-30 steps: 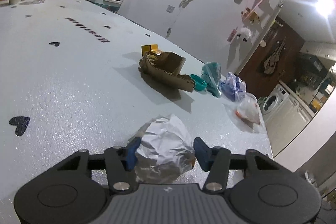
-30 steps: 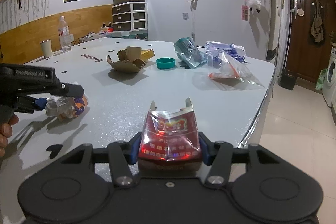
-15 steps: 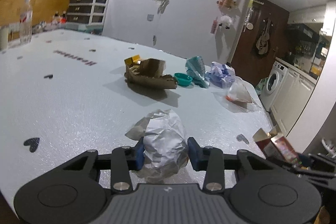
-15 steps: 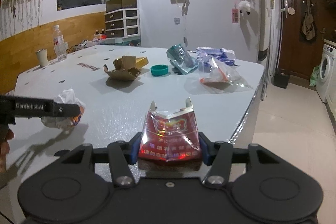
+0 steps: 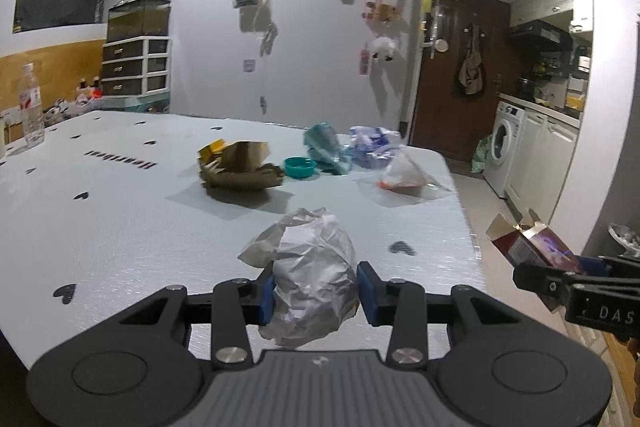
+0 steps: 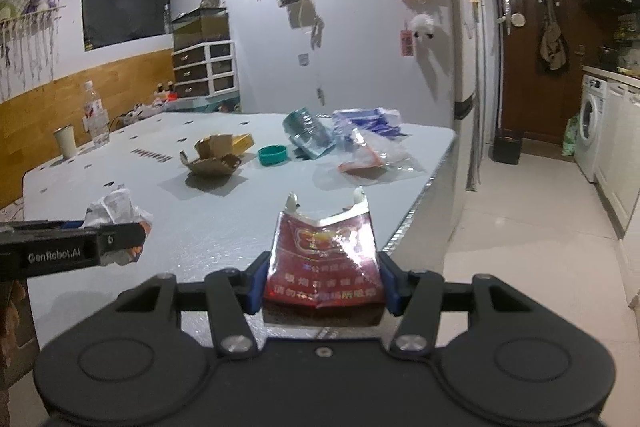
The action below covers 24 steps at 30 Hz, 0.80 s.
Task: Collect trash
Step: 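Carry the white paper with the left tool while the right tool carries the red packet to the bin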
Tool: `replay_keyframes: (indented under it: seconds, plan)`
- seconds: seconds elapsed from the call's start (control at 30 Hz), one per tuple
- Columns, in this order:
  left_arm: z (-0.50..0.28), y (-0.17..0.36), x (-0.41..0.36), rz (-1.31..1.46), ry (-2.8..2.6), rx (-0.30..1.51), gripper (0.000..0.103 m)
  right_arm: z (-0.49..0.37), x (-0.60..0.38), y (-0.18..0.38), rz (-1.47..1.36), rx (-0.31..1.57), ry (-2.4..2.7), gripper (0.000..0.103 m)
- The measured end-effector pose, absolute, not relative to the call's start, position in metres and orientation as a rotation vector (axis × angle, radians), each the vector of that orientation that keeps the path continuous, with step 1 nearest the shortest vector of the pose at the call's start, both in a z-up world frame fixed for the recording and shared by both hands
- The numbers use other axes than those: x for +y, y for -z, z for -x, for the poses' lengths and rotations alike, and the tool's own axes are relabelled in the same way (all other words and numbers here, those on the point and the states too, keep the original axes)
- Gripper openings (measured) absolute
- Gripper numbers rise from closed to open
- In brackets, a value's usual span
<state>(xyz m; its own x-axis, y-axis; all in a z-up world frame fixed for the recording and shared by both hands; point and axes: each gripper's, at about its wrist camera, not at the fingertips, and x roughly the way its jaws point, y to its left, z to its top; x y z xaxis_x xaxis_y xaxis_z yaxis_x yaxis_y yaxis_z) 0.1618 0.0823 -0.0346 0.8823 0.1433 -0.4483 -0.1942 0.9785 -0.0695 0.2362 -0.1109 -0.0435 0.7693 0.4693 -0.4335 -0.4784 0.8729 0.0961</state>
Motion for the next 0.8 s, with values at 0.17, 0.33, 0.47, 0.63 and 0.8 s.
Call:
replay_keyframes:
  seconds: [0.17, 0.33, 0.47, 0.63, 0.8]
  plan:
    - [-0.16, 0.032, 0.055, 0.101, -0.123, 0.451, 0.042, -0.223, -0.137, 0.04, 0.005, 0.447, -0.473, 0.055]
    - [-0.161, 0.035, 0.027, 0.095, -0.072, 0.457, 0.042, -0.211, -0.168, 0.042, -0.003, 0.445, -0.418, 0.055]
    - [-0.162, 0.039, 0.004, 0.087, -0.028, 0.463, 0.042, -0.202, -0.191, 0.044, -0.01, 0.444, -0.374, 0.055]
    - [-0.164, 0.046, -0.022, 0.078, 0.017, 0.474, 0.042, -0.195, -0.218, 0.048, -0.019, 0.45, -0.322, 0.055]
    - [-0.166, 0.056, -0.048, 0.062, 0.058, 0.494, 0.042, -0.189, -0.24, 0.058, -0.023, 0.464, -0.278, 0.055]
